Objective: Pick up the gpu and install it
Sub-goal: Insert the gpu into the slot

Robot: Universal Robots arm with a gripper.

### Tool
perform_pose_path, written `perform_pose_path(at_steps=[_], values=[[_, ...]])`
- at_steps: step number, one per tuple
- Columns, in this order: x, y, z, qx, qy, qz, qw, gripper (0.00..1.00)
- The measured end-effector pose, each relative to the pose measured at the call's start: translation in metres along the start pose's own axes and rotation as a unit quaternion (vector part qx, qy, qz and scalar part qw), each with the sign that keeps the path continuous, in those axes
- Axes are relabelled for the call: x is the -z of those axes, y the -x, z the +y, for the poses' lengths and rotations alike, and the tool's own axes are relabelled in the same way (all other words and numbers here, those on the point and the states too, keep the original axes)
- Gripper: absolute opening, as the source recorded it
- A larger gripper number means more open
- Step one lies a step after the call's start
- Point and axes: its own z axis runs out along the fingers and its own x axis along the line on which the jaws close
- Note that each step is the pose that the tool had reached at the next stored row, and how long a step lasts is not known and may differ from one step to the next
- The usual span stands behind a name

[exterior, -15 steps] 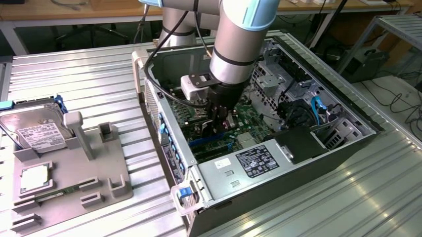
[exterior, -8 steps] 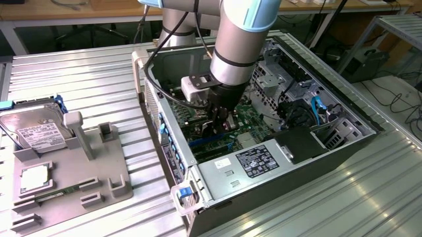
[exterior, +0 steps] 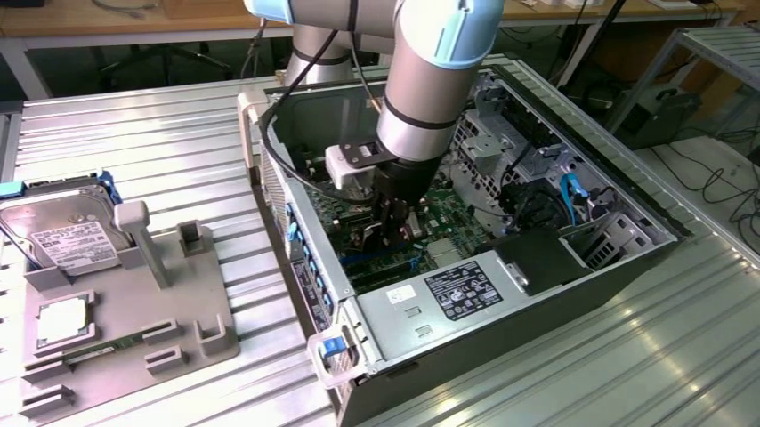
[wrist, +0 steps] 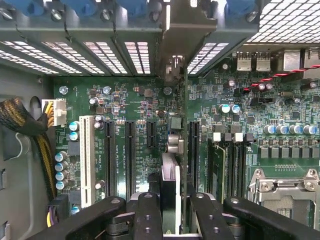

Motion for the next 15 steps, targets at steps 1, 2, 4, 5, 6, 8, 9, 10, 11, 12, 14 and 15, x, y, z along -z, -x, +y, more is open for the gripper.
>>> perform_pose_path(at_steps=[1,2,4,5,6,8,9,10,11,12,14,15], values=[[-0.0001,0.0000,0.0000,0.000,0.0001,0.0001,1.0000,0.27],[-0.0001,0.0000,0.0000,0.000,0.0001,0.0001,1.0000,0.27],[-0.0002,0.0000,0.0000,0.000,0.0001,0.0001,1.0000,0.27],[-0.0002,0.0000,0.0000,0.000,0.0000,0.0000,1.0000,0.27],[-0.0003,0.0000,0.0000,0.000,0.0000,0.0000,1.0000,0.27],[-0.0010,0.0000,0.0000,0.000,0.0000,-0.0001,1.0000,0.27],[-0.0026,-0.0001,0.0000,0.000,0.0002,0.0003,1.0000,0.27],[-0.0042,-0.0001,-0.0001,0.000,0.0002,0.0004,1.0000,0.27],[-0.0062,-0.0002,-0.0001,0.000,0.0002,0.0004,1.0000,0.27],[-0.0075,-0.0003,-0.0001,0.000,0.0004,0.0008,1.0000,0.27],[-0.0091,-0.0003,-0.0002,0.000,0.0003,0.0007,1.0000,0.27],[-0.0096,-0.0002,-0.0003,0.000,0.0001,0.0001,1.0000,0.27]])
